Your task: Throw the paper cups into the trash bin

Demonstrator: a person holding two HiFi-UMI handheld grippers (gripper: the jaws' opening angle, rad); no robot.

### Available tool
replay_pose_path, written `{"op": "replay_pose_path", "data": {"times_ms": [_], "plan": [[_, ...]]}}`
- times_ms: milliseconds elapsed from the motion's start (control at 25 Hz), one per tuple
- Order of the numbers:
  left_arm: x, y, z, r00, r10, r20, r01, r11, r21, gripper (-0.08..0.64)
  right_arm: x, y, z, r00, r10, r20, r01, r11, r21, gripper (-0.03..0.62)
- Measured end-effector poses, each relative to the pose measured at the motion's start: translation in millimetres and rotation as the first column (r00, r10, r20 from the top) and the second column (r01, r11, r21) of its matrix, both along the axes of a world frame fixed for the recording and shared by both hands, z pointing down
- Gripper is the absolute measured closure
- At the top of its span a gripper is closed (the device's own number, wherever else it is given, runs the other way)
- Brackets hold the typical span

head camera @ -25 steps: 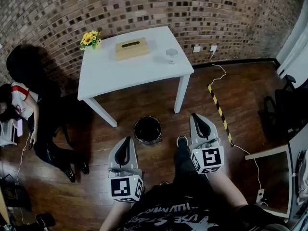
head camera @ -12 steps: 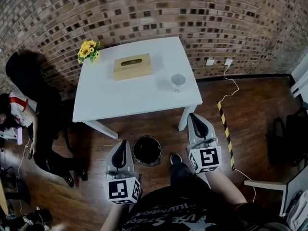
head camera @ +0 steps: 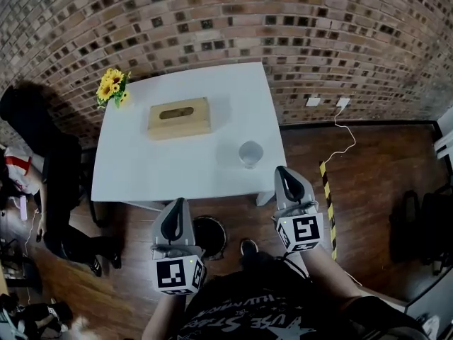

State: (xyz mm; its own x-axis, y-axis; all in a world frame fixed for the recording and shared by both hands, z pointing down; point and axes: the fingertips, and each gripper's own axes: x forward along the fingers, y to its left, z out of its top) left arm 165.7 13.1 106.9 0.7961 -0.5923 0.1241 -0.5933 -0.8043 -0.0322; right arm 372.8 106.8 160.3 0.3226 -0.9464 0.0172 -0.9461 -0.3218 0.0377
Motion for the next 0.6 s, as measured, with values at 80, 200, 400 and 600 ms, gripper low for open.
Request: {"op": "replay_pose_path", "data": {"times_ms": [80,200,400,600], "plan": [[11.8,-4.8,2.6,1.0,-0.01,0.01,0.01,1.0,-0.009,0.555,7.6,-6.8,14.5,1.0,-0.022,0.008,0.022,0.999,-0.025,0.584],[24.9,-8.1,8.8,1.0,-0.006,0.019,0.007,1.0,-0.023,0.555,12.2,-16.1,28.0,0.998,-0.055,0.018,0.055,0.998,-0.041,0.566],[40.1,-9.5,16.0,0.999,0.015,0.032,-0.014,0.999,-0.037,0.555,2.2,-31.2,49.0,0.988,-0.152,0.03,0.154,0.984,-0.094,0.357],[46.0,-12.7,24.1,0.999,0.031,0.031,-0.029,0.997,-0.068,0.555,-10.6,-47.7,69.7,0.978,-0.207,0.024,0.208,0.96,-0.187,0.184]]}}
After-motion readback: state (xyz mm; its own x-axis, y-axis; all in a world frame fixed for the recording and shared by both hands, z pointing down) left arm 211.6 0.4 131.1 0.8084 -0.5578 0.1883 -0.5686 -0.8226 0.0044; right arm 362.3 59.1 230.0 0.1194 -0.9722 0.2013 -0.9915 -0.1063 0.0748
